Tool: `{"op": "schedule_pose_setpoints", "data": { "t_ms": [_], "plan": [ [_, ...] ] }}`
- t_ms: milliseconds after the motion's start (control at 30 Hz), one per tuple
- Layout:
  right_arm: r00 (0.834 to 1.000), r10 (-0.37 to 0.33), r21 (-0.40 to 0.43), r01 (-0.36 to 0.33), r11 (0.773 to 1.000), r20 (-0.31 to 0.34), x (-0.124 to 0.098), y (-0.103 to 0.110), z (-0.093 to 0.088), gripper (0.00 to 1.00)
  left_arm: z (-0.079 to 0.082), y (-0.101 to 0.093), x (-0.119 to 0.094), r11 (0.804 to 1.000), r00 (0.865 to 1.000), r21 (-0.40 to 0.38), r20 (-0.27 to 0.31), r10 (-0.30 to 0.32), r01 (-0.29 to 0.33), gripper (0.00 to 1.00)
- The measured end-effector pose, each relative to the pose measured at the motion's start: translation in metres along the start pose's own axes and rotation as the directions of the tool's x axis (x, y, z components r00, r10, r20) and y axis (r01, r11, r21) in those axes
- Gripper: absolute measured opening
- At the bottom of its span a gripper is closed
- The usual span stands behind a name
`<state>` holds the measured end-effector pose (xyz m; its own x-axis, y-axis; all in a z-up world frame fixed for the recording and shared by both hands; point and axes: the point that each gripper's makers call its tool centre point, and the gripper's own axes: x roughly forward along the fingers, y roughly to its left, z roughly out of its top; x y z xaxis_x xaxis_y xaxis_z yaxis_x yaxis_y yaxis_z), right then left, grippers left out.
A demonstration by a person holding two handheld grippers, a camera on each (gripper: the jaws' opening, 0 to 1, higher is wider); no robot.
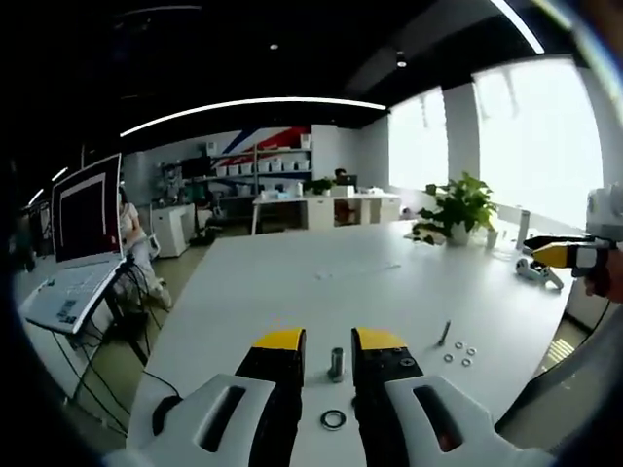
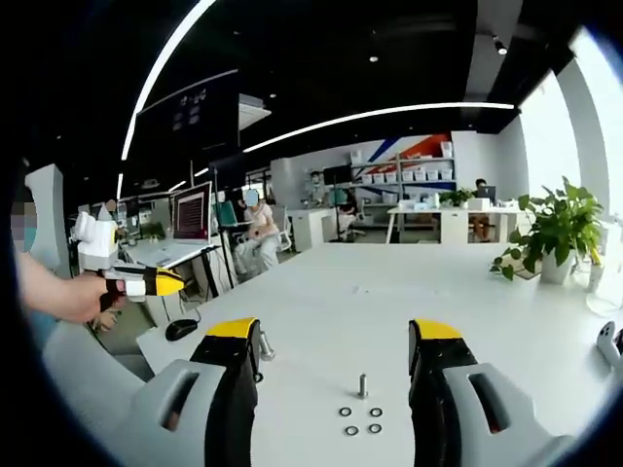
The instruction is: Place the washer onto the threaded stud by aligning its center hole with the stud, sliding it down to the base, and recovering from edge contact or off-axis alignment until the washer reaches the visible bottom stop.
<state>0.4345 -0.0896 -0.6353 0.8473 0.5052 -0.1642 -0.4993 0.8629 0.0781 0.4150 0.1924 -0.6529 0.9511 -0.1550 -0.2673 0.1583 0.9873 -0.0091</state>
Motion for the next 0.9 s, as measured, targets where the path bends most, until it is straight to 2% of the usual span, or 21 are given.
{"op": "schedule_pose_setpoints", "data": {
  "t_ms": [133,400,567,700,833,900],
  "plan": [
    [1.000,-0.016,0.000,0.016,1.000,0.006,0.001,-0.005,0.001,0.64,0.002,0.002,-0.002,1.000,1.000,-0.011,0.024,0.007,-0.007,0.17],
    [0.999,-0.050,0.026,0.049,0.998,0.022,0.008,-0.013,0.005,0.65,0.000,0.004,0.003,1.000,1.000,-0.005,0.021,0.003,-0.003,0.17],
    [0.999,-0.031,0.003,0.031,1.000,0.036,0.014,-0.005,0.003,0.65,-0.002,0.001,0.003,1.000,1.000,0.017,0.011,-0.004,0.004,0.17],
    [1.000,-0.017,-0.028,0.017,0.999,0.010,0.016,-0.003,-0.006,0.65,0.002,0.000,0.003,1.000,1.000,0.016,0.029,-0.012,0.012,0.17],
    [0.999,-0.025,-0.001,0.025,1.000,0.047,0.014,-0.009,0.002,0.65,0.001,-0.001,0.005,1.000,1.000,0.022,0.021,-0.019,0.018,0.17],
    [0.999,-0.027,-0.001,0.027,1.000,0.044,0.015,-0.009,0.001,0.65,0.003,-0.002,0.004,0.999,0.999,0.037,0.035,-0.019,0.018,0.17]
  ]
}}
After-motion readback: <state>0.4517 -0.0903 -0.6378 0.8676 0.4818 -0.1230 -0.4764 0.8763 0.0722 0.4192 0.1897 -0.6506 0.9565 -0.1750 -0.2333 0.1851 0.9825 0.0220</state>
